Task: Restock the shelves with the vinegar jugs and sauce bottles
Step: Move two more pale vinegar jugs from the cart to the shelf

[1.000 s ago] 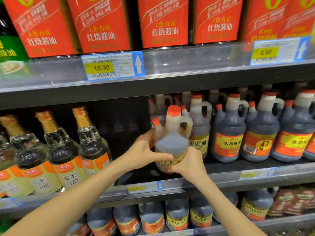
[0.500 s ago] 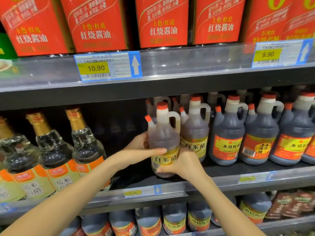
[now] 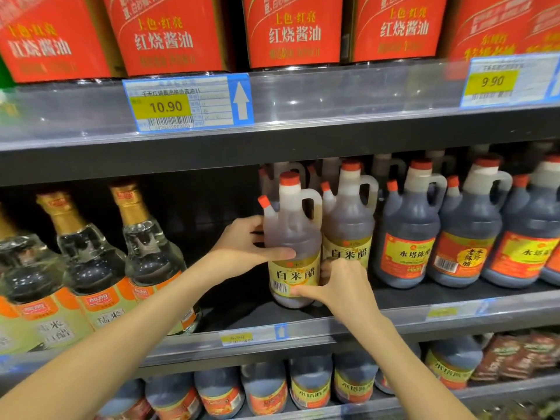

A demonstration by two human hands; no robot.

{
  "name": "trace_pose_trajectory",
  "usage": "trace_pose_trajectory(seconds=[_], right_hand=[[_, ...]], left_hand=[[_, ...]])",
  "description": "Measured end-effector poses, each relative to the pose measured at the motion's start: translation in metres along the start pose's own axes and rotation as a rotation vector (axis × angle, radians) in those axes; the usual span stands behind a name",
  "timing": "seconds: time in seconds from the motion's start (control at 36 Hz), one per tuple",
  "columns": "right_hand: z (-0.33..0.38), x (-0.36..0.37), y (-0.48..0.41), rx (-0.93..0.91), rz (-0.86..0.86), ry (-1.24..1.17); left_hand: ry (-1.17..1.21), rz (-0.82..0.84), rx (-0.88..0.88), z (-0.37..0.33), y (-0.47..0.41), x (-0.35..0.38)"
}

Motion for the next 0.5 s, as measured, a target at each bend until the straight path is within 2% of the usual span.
trace_pose_trajectory(seconds=[0.19,0.36,0.5], right_hand=[[0.015,-0.003,-0.01,-0.056,0.023,0.113],[0.026,0.017,-0.028,-0.012,0.31,0.325],[0.027,0.02,-0.036,0.017,0.341,0.416]], left_hand=[[-0.014,-0.003,0.039,0.001,-0.014,0.0],[-0.004,0.008,0.04,0.005,-0.025,0.0],[0.019,0.013,0.049,0.005,-0.032,0.0]])
Point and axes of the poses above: each hand's wrist, its own y-axis away from the middle knuckle, its own x-axis out of the palm, z = x × y, the point moved 10 cm from there along -y, towards the middle knuckle, and after that the axes turned 7 degrees about -z, right-handed, at the moved point
